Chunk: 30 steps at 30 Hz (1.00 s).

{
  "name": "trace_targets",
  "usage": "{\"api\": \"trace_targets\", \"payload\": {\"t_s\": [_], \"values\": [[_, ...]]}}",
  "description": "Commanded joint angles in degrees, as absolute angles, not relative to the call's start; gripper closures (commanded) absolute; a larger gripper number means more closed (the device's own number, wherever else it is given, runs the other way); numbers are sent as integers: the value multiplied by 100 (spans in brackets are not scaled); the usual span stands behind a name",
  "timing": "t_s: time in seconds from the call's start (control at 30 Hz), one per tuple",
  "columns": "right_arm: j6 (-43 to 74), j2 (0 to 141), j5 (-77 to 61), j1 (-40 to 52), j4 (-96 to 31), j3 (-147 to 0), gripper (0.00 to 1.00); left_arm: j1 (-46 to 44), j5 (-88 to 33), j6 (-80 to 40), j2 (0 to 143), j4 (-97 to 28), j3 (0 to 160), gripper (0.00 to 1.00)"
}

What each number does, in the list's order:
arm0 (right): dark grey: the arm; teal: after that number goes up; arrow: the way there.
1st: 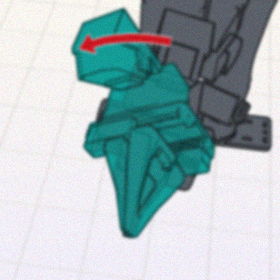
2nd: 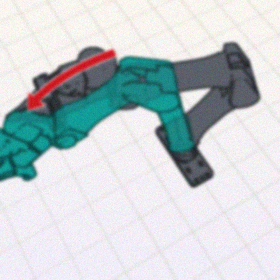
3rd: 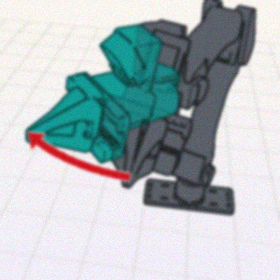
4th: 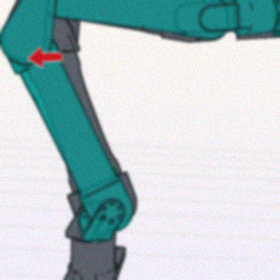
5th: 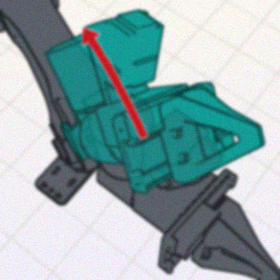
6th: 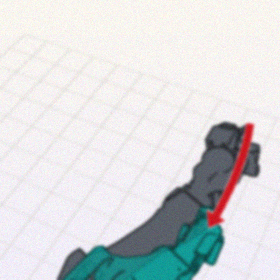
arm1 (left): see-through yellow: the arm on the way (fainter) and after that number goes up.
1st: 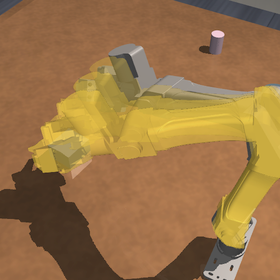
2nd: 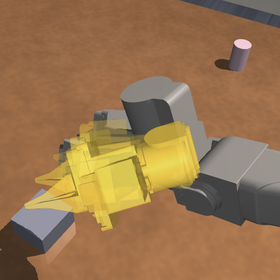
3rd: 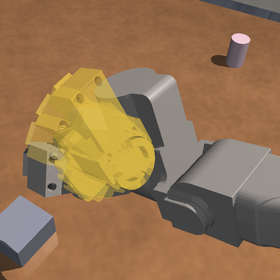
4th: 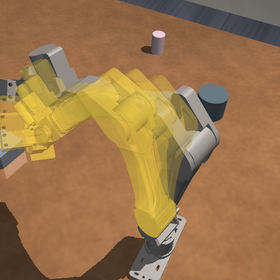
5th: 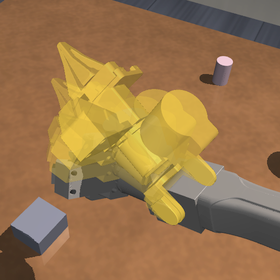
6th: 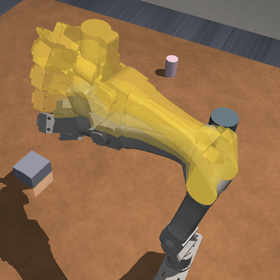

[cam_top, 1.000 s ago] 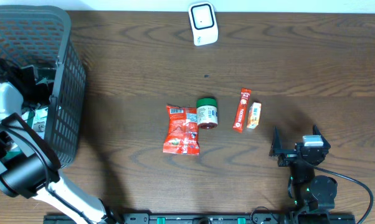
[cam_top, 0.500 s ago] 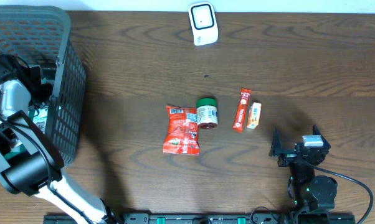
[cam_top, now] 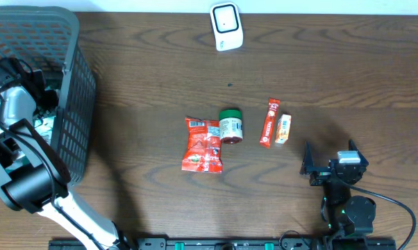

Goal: Scan the item barcode
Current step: 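Lift the wipes packet out of the basket with the left gripper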

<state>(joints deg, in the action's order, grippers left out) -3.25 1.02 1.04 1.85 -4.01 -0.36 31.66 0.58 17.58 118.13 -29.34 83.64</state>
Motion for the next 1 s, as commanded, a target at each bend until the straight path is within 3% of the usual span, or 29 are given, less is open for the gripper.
{"api": "trace_targets", "payload": {"t_s": [0.0, 0.2, 0.47, 0.97], "values": [[-375, 75, 97, 185, -416, -32, 1, 3271, 607, 1815, 12363, -3050, 8110, 64], [-375, 75, 97, 185, -419, -32, 1, 3371, 639, 1806, 12355, -3052, 8136, 93], [-375, 75, 97, 185, -419, -32, 1, 3437, 1015, 978, 11627, -3044, 8307, 93], [-375, 75, 97, 185, -416, -32, 1, 3426, 945, -578, 8595, -2980, 8309, 93]]}}
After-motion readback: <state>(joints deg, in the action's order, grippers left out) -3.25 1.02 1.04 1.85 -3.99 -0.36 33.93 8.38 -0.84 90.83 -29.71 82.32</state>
